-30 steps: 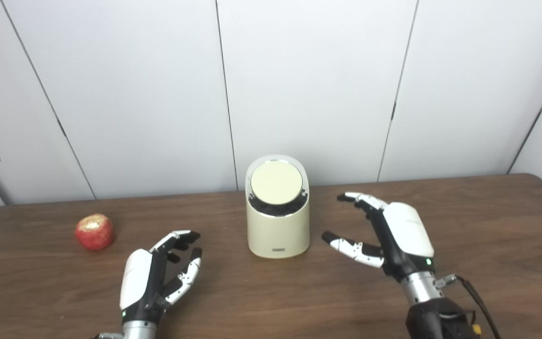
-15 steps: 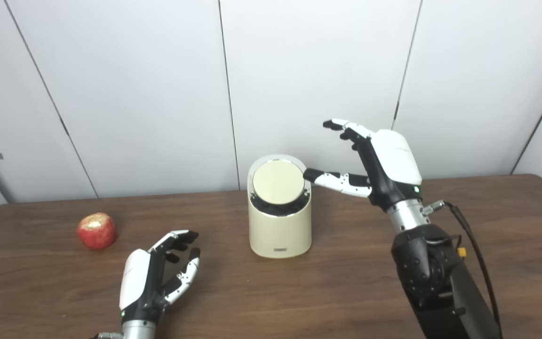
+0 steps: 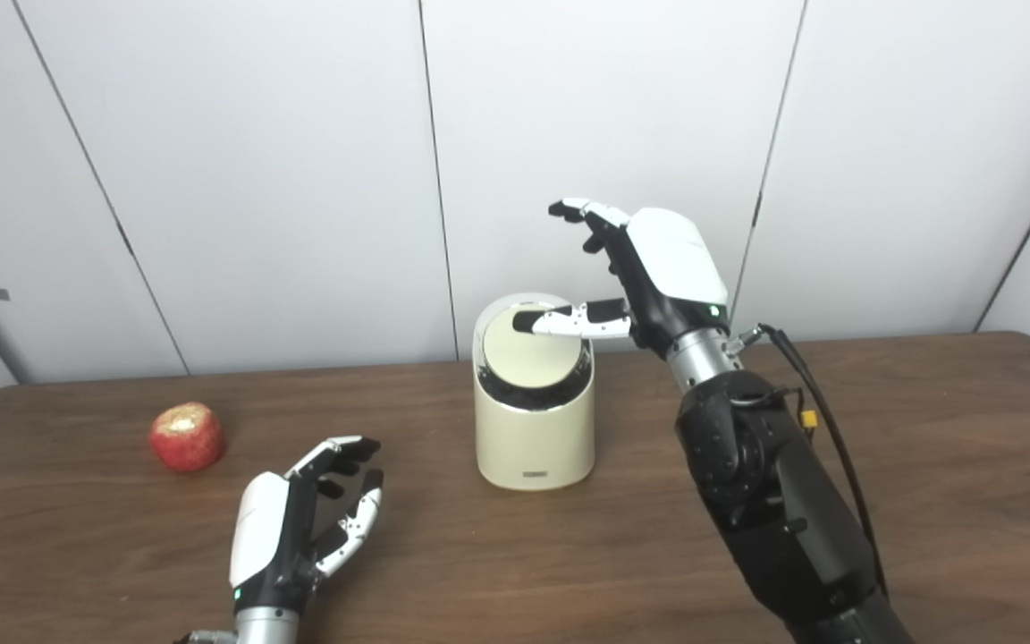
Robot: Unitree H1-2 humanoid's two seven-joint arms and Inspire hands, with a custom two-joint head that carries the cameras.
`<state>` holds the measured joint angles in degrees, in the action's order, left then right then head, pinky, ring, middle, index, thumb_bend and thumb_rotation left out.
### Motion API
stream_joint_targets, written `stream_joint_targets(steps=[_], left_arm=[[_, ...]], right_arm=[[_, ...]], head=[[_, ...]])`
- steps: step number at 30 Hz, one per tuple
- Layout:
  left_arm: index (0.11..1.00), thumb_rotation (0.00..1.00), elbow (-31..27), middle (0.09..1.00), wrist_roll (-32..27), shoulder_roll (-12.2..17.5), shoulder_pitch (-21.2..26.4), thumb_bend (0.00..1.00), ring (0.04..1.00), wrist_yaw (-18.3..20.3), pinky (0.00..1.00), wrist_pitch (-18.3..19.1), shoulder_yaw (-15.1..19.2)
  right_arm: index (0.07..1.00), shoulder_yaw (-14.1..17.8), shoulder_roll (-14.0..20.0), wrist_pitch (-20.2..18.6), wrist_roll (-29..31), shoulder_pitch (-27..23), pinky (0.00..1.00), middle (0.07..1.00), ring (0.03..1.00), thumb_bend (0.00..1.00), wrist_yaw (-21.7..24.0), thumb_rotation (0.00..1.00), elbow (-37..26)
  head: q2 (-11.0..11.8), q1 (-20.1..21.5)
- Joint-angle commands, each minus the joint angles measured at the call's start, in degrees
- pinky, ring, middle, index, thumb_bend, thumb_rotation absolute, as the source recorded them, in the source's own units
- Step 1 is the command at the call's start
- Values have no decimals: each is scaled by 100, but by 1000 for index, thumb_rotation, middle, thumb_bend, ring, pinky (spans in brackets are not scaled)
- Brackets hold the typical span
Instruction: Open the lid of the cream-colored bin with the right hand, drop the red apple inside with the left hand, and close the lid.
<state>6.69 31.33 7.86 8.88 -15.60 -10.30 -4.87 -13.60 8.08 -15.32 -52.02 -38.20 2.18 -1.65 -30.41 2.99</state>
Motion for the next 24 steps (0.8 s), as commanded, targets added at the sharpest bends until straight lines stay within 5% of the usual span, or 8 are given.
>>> stream_joint_targets(steps=[1,9,24], left_arm=[[700,435,34,695,25,-164,-1,269,665,-122,558,-61,-78],[699,414,-39,697,12,-188,-22,262,666,-116,556,-75,-91],[701,431,-128,698,-14,-153,-63,265,670,-60,564,-43,-79]], right_arm=[[831,-37,-50,-56,-71,-373,451,828,633,835,-33,489,-33],[845,-119,-40,-135,8,-398,604,853,780,873,10,410,215],[821,-222,124,-128,-47,-291,565,844,758,922,-74,276,343]], head=[[-3,-4],[-23,-14],[-74,21]])
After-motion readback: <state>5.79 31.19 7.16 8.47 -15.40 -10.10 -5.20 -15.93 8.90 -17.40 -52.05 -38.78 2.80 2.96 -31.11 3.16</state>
